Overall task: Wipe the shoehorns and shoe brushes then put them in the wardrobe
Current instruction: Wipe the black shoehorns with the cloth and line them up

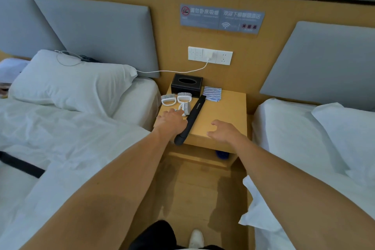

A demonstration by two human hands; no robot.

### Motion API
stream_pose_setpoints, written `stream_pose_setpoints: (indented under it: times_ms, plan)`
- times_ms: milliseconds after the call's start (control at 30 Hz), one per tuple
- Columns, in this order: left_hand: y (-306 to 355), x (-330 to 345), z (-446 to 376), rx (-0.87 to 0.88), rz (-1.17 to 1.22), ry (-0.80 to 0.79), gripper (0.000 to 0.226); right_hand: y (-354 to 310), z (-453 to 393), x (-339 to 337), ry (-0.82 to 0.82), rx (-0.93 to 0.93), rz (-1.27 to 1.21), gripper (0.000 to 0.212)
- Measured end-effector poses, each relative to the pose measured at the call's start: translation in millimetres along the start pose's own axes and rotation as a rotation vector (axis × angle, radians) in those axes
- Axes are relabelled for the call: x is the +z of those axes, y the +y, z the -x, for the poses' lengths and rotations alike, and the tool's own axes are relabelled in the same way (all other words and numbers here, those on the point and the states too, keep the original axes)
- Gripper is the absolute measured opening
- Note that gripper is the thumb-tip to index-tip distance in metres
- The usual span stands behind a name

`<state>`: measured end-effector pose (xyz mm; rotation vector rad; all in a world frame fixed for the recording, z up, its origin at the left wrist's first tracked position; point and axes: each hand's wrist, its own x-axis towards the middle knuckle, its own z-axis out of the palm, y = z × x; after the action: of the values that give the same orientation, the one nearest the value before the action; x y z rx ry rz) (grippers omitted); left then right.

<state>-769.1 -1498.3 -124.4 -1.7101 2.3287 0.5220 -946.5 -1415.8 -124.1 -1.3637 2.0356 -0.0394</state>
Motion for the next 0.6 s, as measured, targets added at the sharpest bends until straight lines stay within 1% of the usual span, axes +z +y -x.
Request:
stream_pose_setpoints:
  times_ms: [200,333,533,600]
  plan:
    - [21,-4,-65,0.08,-0.05,-0.041,0.048,17,-58,-22,-0.006,0.04,-0.017,0.066]
    - [34,-5,-124,0.128,-0.004,-0.081,0.046,21,-107,-43,0.007,0.093,-0.032,0.066]
    - [35,-25,-212,0.146,0.02,-0.167,0.049,2,-179,-76,0.008,0.157,-0.068,0.065]
    - [32,-32,-239,0.158,0.007,-0.189,0.046,-6,-204,-84,0.007,0.17,-0.082,0.065]
